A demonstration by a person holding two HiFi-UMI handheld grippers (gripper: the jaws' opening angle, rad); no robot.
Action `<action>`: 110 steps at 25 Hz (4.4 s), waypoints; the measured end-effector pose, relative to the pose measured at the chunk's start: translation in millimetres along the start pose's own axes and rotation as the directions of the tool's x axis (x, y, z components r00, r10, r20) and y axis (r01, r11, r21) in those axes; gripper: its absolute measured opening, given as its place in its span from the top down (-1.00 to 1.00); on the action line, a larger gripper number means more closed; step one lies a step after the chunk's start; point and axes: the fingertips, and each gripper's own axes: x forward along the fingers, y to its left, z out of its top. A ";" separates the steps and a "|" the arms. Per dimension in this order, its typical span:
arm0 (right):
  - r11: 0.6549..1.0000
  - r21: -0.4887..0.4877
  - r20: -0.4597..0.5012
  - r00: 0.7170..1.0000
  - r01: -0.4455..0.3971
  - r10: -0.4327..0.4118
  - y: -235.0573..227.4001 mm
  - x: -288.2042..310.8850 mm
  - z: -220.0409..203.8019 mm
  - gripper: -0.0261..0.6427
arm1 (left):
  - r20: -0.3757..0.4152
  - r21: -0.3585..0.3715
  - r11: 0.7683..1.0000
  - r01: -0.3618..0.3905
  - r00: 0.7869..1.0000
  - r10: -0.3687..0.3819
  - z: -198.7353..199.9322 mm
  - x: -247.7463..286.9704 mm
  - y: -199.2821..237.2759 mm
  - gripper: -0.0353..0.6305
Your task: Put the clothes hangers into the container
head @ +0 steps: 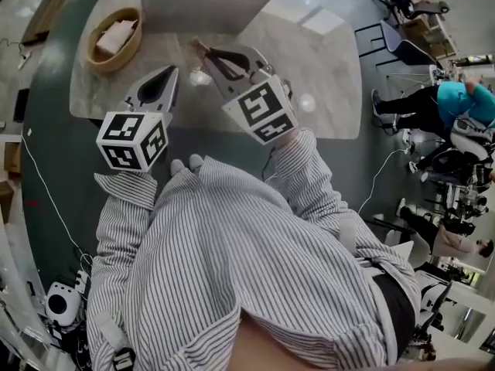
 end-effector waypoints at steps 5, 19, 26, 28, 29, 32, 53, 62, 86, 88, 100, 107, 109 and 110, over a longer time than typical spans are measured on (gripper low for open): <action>0.998 0.051 0.054 0.997 0.045 -0.047 -17.0 -12.3 14.9 0.82 | 0.052 -0.042 0.997 0.065 0.997 -0.063 23.1 11.1 -9.9 0.86; 0.965 0.243 0.198 0.969 0.094 -0.144 -63.8 -35.1 48.3 0.82 | 0.100 0.040 0.985 0.171 0.980 -0.174 80.2 21.2 -28.6 0.86; 0.944 0.320 0.222 0.963 0.076 -0.153 -72.9 -39.0 50.7 0.82 | 0.104 0.040 0.980 0.194 0.975 -0.197 84.1 23.9 -32.0 0.86; 0.936 0.344 0.227 0.960 0.078 -0.164 -75.0 -41.0 51.2 0.82 | 0.106 0.038 0.979 0.201 0.973 -0.204 82.6 24.4 -33.1 0.86; 0.931 0.356 0.230 0.958 0.080 -0.170 -76.2 -41.3 52.1 0.82 | 0.109 0.035 0.978 0.205 0.972 -0.207 83.0 24.1 -32.4 0.86; 0.920 0.384 0.234 0.956 0.075 -0.176 -76.3 -40.9 53.1 0.82 | 0.104 0.030 0.974 0.222 0.969 -0.224 83.6 21.9 -30.1 0.86; 0.876 0.464 0.263 0.924 0.131 -0.278 -108.6 -56.5 76.9 0.82 | 0.070 0.137 0.959 0.249 0.963 -0.260 113.6 29.6 -25.7 0.87; 0.880 0.471 0.353 0.899 0.068 -0.258 -143.0 -61.8 100.7 0.82 | 0.080 0.188 0.951 0.247 0.961 -0.265 135.6 57.1 -26.7 0.87; 0.897 0.440 0.502 0.815 0.047 -0.289 -267.7 -79.8 202.3 0.82 | 0.160 0.361 0.903 0.233 0.939 -0.306 269.3 104.0 -40.8 0.87; 0.908 0.414 0.513 0.807 0.066 -0.292 -275.0 -87.1 215.3 0.82 | 0.175 0.377 0.898 0.229 0.934 -0.312 279.7 102.7 -44.6 0.87; 0.934 0.341 0.572 0.766 0.104 -0.294 -331.8 -98.6 263.4 0.82 | 0.262 0.384 0.910 0.158 0.926 -0.271 328.3 124.3 -34.5 0.86; 0.941 0.321 0.578 0.765 0.107 -0.284 -352.3 -82.5 259.6 0.82 | 0.290 0.344 0.931 0.126 0.928 -0.233 329.3 137.8 -24.4 0.86; 0.946 0.305 0.568 0.776 0.113 -0.276 -355.1 -73.2 252.7 0.82 | 0.289 0.340 0.932 0.121 0.930 -0.226 328.9 144.6 -22.2 0.87; 0.947 0.299 0.561 0.781 0.117 -0.274 -355.4 -66.8 248.4 0.82 | 0.285 0.340 0.933 0.121 0.932 -0.225 327.9 148.5 -19.8 0.87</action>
